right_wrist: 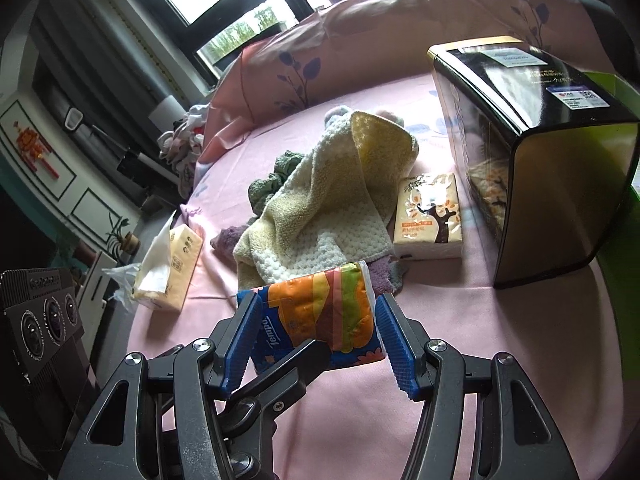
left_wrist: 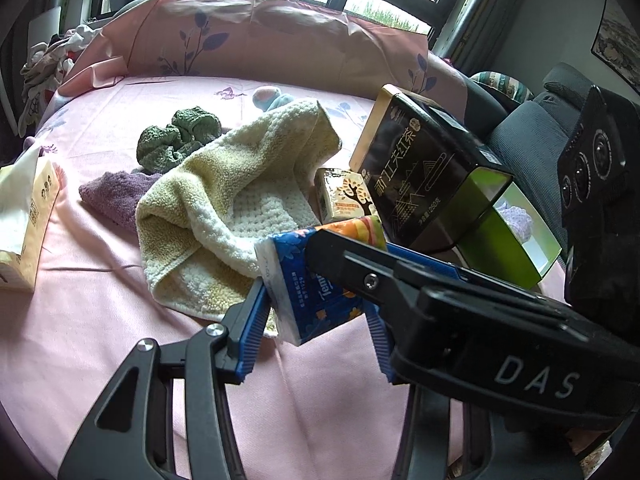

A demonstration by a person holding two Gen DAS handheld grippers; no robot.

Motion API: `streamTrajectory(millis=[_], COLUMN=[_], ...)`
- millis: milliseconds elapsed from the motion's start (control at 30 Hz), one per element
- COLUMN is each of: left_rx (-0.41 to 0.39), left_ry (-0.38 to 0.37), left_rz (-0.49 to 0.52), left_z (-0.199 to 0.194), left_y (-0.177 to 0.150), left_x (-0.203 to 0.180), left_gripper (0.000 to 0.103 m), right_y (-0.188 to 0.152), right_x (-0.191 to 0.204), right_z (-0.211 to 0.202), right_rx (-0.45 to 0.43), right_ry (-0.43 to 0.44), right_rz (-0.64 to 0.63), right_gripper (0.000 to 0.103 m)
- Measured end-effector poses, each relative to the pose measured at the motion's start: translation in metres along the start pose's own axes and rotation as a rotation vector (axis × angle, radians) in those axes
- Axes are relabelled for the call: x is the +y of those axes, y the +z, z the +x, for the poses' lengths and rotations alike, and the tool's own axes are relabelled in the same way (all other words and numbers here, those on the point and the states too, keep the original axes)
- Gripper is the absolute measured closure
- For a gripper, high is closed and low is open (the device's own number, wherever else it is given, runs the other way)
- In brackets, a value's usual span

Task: Organize soft objects
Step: 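Carry the tissue pack past the black tea box toward the green box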

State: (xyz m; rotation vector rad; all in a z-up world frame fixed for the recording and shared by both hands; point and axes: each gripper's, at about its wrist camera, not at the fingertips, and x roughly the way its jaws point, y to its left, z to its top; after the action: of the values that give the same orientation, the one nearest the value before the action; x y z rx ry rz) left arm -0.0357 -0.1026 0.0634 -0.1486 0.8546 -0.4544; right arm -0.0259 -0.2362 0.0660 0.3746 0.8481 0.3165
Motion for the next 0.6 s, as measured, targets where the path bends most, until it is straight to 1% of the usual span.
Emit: streamTrajectory(millis=[233,600], left_rx=[-0.052,-0.085], left_ry=[-0.002,-0.022], left_rz=[0.023,0.037], left_z=[-0.007,-0.013], left_y=[0.001,0.002], left_x=[-0.008,-0.016], left_gripper=[0.058,0.058], right_y=[0.002,0.0], right_x=[0.004,0.006], right_z=[-0.011,-0.024], right_rx=[-0.054,-0.105], right_ry=[0.0,-0.012], right_rz=[-0.025,-0.046], right_gripper=[0.041,0.041])
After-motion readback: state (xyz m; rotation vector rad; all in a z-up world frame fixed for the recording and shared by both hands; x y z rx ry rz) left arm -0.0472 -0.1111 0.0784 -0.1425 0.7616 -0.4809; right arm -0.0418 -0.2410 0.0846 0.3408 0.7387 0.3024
